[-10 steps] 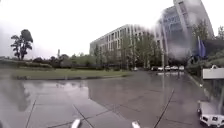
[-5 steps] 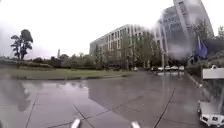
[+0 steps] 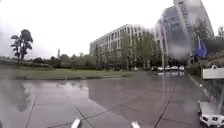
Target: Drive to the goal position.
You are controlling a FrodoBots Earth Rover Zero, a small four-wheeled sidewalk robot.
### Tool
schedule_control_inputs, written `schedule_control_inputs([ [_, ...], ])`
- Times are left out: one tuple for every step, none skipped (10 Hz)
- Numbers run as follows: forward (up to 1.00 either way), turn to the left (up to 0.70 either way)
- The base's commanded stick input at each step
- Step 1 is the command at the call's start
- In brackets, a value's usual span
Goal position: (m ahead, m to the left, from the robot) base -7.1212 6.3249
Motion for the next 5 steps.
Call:
schedule_control_inputs([
  [0.05,0.00],
  [0.05,0.00],
  [0.05,0.00],
  [0.05,0.00],
  [0.05,0.00],
])
